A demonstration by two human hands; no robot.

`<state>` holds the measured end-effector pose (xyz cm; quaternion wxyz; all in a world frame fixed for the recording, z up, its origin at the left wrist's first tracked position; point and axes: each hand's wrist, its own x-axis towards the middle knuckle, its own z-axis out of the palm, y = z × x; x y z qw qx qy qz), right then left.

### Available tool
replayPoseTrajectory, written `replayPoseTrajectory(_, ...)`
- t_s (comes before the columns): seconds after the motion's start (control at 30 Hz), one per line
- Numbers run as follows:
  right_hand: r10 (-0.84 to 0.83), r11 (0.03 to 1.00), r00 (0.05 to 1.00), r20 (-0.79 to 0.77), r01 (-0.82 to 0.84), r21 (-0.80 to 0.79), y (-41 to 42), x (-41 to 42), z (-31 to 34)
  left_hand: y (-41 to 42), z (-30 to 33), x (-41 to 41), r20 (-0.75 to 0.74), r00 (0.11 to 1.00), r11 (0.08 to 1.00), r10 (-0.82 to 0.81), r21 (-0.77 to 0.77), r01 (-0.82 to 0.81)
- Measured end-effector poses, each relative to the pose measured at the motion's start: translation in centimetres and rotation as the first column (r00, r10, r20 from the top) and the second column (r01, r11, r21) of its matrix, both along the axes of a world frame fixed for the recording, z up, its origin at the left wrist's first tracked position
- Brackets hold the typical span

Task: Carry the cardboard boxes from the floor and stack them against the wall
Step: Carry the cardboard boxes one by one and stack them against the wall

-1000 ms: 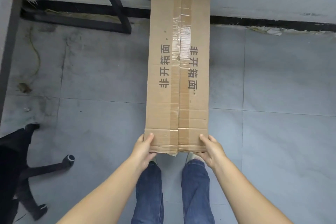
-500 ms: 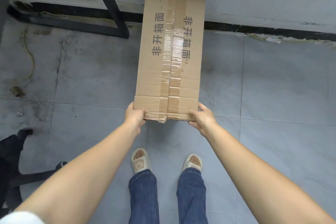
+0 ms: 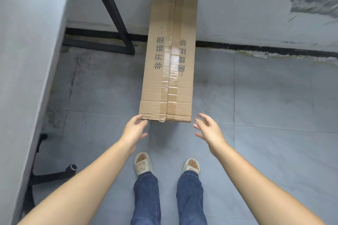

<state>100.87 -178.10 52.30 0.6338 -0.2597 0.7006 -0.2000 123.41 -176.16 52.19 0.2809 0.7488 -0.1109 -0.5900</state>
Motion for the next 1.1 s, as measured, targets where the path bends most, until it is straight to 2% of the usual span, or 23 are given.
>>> replayPoseTrajectory(0.1,0.124,0.976,0.992,0.007,-0.121,-0.181,3.4,-2.2,7.6,3.4,8.0,-0.4,-0.067,0.993,0.983,-0.097,-0.161,0.085)
replayPoseTrajectory(0.2,0.213,0.922,0.977,-0.003,-0.202,-0.329,7.7,-4.8,14.4,7.6,15.4,-0.9,-0.001,0.973,0.917,-0.231,-0.333,0.217)
replayPoseTrajectory(0.3,0.218,0.885,0.975,-0.043,-0.216,-0.413,12.3,-6.9,18.9,11.5,20.6,-0.7,0.067,0.963,0.838,-0.260,-0.479,0.260)
replayPoseTrajectory(0.47,-0.015,0.885,0.998,-0.061,-0.015,-0.465,21.2,-7.3,23.1,16.5,24.5,-0.3,0.060,0.950,0.766,-0.306,-0.577,0.283)
replayPoseTrajectory(0.53,-0.167,0.862,0.985,-0.051,0.121,-0.492,24.6,-6.4,24.0,17.1,24.6,-0.1,0.048,0.918,0.744,-0.393,-0.570,0.348)
replayPoseTrajectory(0.6,-0.313,0.818,0.949,-0.038,0.249,-0.519,27.9,-5.1,24.6,17.0,24.8,0.1,0.081,0.841,0.668,-0.535,-0.568,0.480)
replayPoseTrajectory(0.7,-0.517,0.731,0.856,0.009,0.447,-0.516,33.2,-3.2,24.9,16.3,25.5,-0.1,0.174,0.655,0.471,-0.735,-0.564,0.679)
replayPoseTrajectory(0.77,-0.622,0.670,0.782,0.019,0.545,-0.503,36.7,-2.2,25.0,15.8,26.2,-0.5,0.229,0.565,0.365,-0.793,-0.564,0.741)
replayPoseTrajectory(0.83,-0.726,0.587,0.688,0.014,0.630,-0.509,40.8,-1.4,25.1,16.1,26.8,-1.4,0.269,0.511,0.288,-0.816,-0.577,0.764)
replayPoseTrajectory(1.0,-0.939,0.288,0.344,0.009,0.801,-0.525,51.5,0.5,24.3,20.1,27.7,-6.3,0.238,0.404,0.175,-0.883,-0.631,0.756)
replayPoseTrajectory(1.1,-0.992,0.100,0.124,0.010,0.845,-0.526,57.5,1.5,24.1,24.4,28.0,-10.8,0.200,0.266,0.076,-0.943,-0.648,0.758)
